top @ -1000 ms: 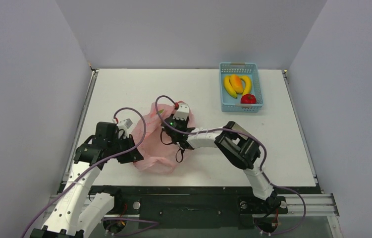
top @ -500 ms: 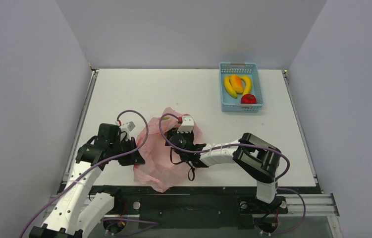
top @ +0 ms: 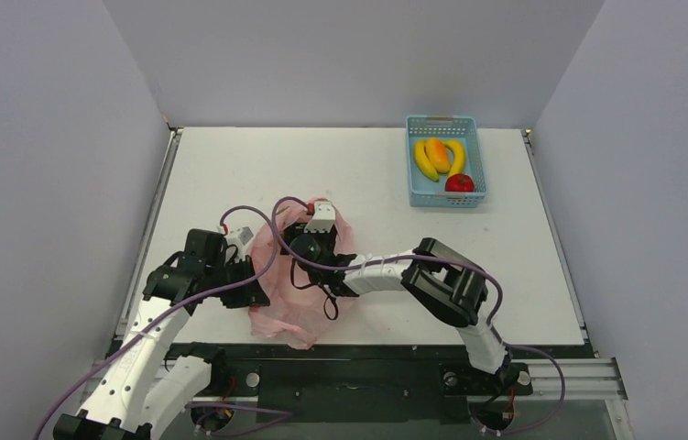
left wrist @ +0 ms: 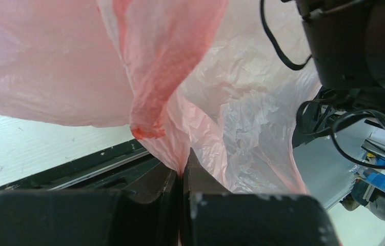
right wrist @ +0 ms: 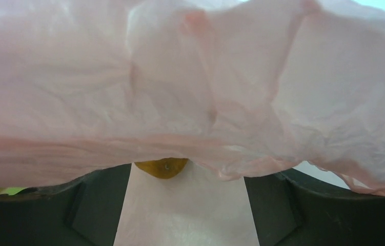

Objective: Take the fake fruits out of the plastic bag

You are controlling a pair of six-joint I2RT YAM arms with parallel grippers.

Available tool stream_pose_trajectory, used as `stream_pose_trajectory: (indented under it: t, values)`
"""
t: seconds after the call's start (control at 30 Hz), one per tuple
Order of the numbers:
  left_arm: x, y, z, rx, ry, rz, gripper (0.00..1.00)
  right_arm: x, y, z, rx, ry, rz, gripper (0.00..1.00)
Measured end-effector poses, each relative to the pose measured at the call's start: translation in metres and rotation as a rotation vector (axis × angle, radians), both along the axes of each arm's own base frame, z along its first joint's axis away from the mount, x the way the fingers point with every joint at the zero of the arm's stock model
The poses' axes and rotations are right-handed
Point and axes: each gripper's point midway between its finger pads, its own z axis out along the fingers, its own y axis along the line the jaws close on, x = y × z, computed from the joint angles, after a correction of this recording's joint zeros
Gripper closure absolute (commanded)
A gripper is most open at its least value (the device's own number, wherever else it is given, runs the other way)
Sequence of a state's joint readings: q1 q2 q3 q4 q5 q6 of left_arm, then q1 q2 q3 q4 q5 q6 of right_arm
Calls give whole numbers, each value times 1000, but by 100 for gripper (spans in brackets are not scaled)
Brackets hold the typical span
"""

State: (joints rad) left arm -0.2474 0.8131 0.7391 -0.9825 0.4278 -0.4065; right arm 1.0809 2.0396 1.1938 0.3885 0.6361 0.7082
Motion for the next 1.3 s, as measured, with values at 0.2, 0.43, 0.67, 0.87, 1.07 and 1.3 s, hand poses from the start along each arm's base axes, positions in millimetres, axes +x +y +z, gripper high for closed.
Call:
stream_pose_trajectory:
  t: [0.2,0.43,0.67,0.87,1.07,1.3]
  values:
    - [0,0,0,-1,-1,0,99,8,26,-10,-8,-2,46,24]
    - [0,0,0,-1,-2,0,100,23,71,-20,-44,-8,72,22]
    - [0,0,-2,-1,2,1,100,35,83,-24,-89,10,41,27]
    - [0,-8,3,-49,6,1,100,36,32,-39,-110,64,-30,25]
    - [2,-34,24,-93,-14,-63,100,17,-66,-46,-171,122,-46,20]
    - [-11,-47,33,-57,-86,-129,100,-30,-42,-4,-16,25,112,18]
